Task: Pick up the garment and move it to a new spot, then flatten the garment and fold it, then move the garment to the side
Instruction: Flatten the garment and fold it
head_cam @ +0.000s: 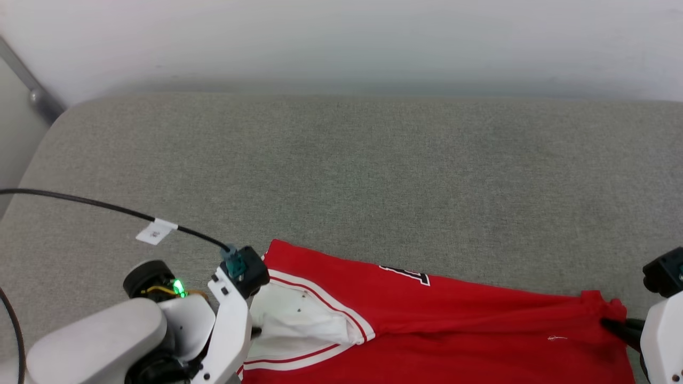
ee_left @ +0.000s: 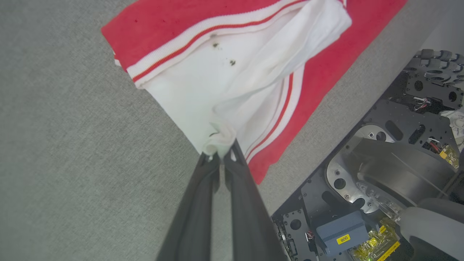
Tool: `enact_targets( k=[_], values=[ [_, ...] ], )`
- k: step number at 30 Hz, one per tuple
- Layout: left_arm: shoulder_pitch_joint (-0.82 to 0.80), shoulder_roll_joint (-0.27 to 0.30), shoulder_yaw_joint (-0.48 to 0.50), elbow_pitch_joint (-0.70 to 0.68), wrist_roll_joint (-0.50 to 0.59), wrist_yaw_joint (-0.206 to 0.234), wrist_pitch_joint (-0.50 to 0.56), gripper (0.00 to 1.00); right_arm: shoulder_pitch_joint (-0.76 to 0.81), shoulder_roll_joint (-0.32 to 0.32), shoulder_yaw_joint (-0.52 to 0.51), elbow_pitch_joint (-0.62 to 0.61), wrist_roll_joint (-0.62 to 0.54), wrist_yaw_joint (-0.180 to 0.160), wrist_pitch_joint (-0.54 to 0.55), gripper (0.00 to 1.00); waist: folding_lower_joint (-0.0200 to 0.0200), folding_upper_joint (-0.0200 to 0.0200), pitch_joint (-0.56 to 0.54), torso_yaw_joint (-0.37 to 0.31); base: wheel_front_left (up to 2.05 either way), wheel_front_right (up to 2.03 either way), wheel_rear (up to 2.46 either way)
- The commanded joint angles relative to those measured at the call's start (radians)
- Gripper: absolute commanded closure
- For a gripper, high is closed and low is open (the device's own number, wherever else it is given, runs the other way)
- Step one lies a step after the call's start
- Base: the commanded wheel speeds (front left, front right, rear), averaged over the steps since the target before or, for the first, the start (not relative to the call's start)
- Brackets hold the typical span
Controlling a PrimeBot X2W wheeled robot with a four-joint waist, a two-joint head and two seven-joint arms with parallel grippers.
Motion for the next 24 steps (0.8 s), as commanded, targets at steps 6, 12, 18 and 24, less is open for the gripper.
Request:
enact_targets(
  k=[6, 12, 18, 24],
  values=[
    [0.103, -0.02, 0.002, 0.026, 0.011, 0.018, -0.034, 1.0, 0.063, 0.029, -0.016, 0.034, -0.025, -0.001, 0.016, 1.0, 0.0002, 0.0, 0.04, -0.011, 0.0, 0.0, 0.0],
    [0.132, -0.044, 0.009, 0.068, 0.041, 0.034, -0.097, 0.0, 0.06, 0.073, -0.017, 0.078, -0.052, -0.001, -0.014, 0.64, 0.0002, 0.0, 0.054, -0.013, 0.0, 0.0, 0.0],
    [0.143, -0.035, 0.067, 0.051, 0.102, 0.089, -0.283, 0.0, 0.078, 0.081, -0.087, 0.038, -0.085, -0.001, -0.115, 0.0, 0.0002, 0.0, 0.011, -0.015, 0.0, 0.0, 0.0],
    [0.19, -0.037, 0.141, 0.028, 0.188, 0.23, -0.526, 0.0, 0.159, 0.1, -0.258, -0.038, -0.101, -0.001, -0.199, 0.0, 0.0002, 0.0, -0.02, -0.013, 0.0, 0.0, 0.0]
  ],
)
